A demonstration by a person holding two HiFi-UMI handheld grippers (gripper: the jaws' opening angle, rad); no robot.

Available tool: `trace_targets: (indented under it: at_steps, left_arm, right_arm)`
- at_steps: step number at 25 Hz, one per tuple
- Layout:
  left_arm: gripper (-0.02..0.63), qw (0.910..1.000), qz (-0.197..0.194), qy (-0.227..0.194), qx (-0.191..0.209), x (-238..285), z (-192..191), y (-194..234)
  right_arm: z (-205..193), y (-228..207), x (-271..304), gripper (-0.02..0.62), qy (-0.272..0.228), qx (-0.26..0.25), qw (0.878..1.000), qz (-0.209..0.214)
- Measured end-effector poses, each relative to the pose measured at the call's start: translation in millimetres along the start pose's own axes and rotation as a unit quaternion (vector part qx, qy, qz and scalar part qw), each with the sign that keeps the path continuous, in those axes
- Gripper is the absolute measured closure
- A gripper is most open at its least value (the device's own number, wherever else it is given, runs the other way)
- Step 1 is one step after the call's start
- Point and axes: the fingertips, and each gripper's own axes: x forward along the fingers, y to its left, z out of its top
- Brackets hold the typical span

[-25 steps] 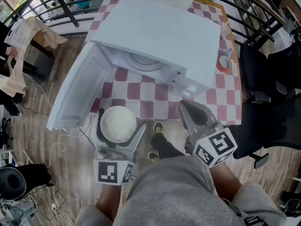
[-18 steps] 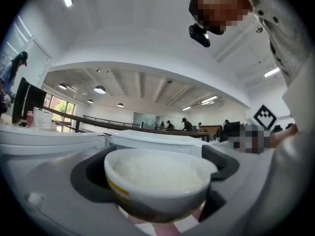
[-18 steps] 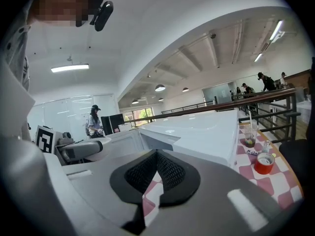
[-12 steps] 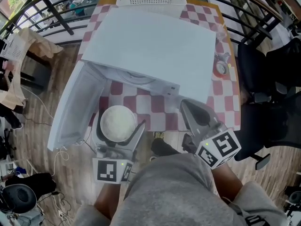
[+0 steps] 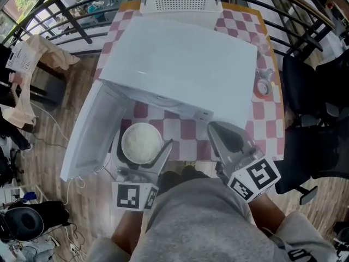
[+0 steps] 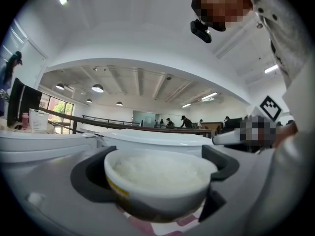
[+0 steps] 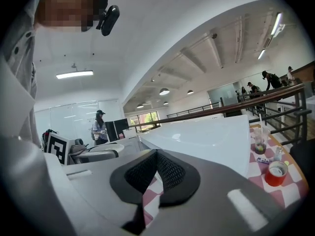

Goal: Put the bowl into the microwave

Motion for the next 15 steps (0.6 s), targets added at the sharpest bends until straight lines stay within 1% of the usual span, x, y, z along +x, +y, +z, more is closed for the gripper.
trace_targets:
  at_steps: [3,7,15]
  left_arm:
    - [0.067,1.0,-0.004,0.005,0.0,5,-4,3]
    - [0.066,0.9997,-0.019,0.014,-0.006,16,-11,6]
    - [0.067,0.9971,-0.065,0.038,-0.011,52,-30,22]
  right_arm:
    - [1,1,3,0.597,-0.004,-0.001,1.0,-0.002]
    - [2,1,6,0.597,-0.007,0.002,1.0,-0.015]
    - [9,0,20,0.597,-0.01,0.004,0.998,-0.067]
